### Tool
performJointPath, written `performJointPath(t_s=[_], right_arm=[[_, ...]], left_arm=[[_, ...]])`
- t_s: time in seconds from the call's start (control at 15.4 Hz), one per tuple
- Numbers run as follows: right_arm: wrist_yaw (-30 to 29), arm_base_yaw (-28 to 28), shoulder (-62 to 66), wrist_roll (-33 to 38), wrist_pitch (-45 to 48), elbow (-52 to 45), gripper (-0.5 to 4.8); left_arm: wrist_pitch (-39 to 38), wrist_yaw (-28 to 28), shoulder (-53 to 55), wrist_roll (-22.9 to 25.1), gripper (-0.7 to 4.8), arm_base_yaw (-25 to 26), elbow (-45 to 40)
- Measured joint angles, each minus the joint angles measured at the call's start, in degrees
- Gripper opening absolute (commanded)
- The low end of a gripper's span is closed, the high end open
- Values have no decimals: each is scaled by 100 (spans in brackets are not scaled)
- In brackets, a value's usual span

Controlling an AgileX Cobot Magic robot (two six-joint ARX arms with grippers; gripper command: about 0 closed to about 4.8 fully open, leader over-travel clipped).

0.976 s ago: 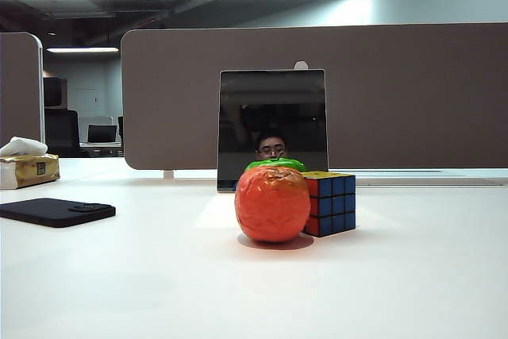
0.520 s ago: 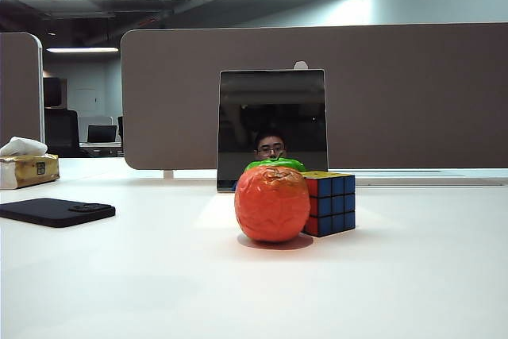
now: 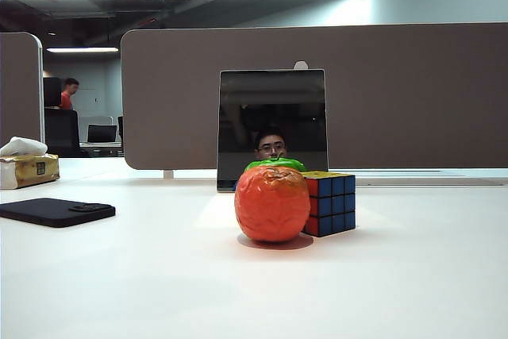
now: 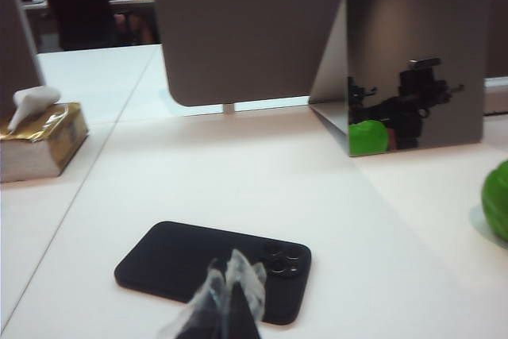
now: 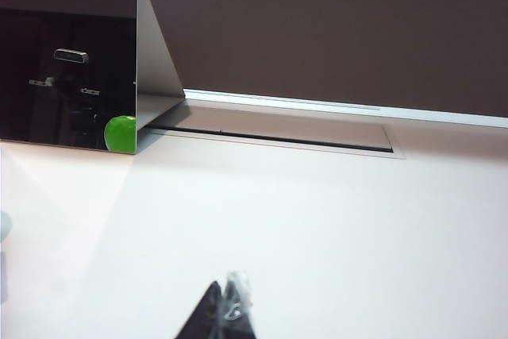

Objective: Move all the fruits on the tabletop near the face of the Rubik's cube that has the color most similar to each fruit.

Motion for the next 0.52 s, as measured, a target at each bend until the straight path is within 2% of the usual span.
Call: performJointPath(t_s=[0.26, 0.33, 0.52], right_arm=[[0, 0, 0, 15, -153, 0, -1], [4, 0, 0, 101, -533, 0, -1], [-240, 0, 0, 105, -317, 0, -1]], left_arm=[[0, 153, 0, 168, -5, 2, -2], [254, 328, 0, 302, -5, 2, -2], [365, 332, 0, 472, -5, 2, -2]])
